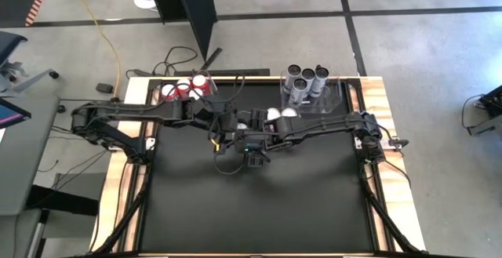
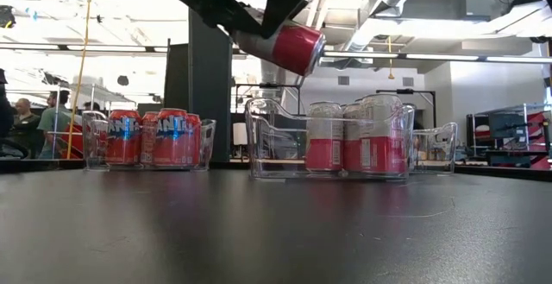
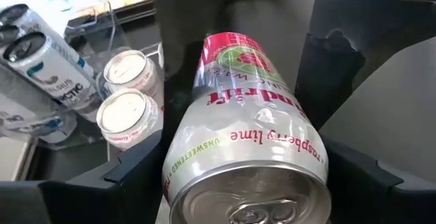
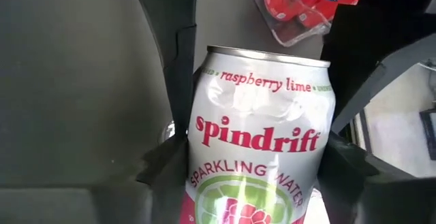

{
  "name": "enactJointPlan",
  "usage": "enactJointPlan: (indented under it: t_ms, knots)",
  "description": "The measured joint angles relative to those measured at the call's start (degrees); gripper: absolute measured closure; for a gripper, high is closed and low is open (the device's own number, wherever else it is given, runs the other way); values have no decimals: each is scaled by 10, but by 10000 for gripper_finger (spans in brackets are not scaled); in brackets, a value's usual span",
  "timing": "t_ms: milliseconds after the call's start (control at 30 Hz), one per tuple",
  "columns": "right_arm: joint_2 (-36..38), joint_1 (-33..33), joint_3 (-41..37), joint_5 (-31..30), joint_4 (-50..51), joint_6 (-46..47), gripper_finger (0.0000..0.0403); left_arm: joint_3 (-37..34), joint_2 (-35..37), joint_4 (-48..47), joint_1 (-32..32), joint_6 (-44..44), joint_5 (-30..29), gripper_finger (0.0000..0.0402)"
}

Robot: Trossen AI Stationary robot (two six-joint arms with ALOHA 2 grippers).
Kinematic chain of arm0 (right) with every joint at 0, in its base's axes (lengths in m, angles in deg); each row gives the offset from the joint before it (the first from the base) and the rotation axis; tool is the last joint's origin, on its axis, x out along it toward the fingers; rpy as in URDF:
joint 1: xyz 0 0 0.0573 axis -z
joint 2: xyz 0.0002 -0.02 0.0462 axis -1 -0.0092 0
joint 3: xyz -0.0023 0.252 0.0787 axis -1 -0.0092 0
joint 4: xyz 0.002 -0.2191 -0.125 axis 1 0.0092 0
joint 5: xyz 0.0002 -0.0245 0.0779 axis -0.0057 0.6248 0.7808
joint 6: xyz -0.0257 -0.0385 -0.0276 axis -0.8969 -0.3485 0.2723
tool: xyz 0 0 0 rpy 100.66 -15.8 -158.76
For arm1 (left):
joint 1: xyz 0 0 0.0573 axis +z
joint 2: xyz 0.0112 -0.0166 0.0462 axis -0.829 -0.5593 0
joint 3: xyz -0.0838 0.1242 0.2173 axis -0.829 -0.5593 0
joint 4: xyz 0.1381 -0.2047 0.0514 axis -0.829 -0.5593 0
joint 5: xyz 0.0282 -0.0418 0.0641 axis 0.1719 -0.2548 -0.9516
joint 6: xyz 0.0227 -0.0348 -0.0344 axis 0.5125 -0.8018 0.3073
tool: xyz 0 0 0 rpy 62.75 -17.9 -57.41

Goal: Sort soda cans
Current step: Adjust the pink-white soda can

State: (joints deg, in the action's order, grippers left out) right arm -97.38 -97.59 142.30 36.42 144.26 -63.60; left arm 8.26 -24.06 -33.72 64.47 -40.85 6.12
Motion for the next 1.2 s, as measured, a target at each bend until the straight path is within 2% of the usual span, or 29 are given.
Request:
enactJointPlan:
  t_ms: [200,333,500,833,1067,1200]
  knots:
    - [1,-11,1,-21,8,-1,62,1,8,-16,2,21,-5,101]
    - [5,-11,2,-29,30,19,29,1,8,-16,1,23,-7,103]
    - [14,-10,4,-48,80,49,27,-4,4,-59,4,18,-26,106]
    - [33,-23,3,-59,142,69,33,4,6,-49,6,52,-61,106]
    - [96,-61,3,-93,187,102,33,61,-11,-109,6,96,-83,106]
    - [138,-91,3,-133,186,115,33,127,-41,-163,13,114,-89,106]
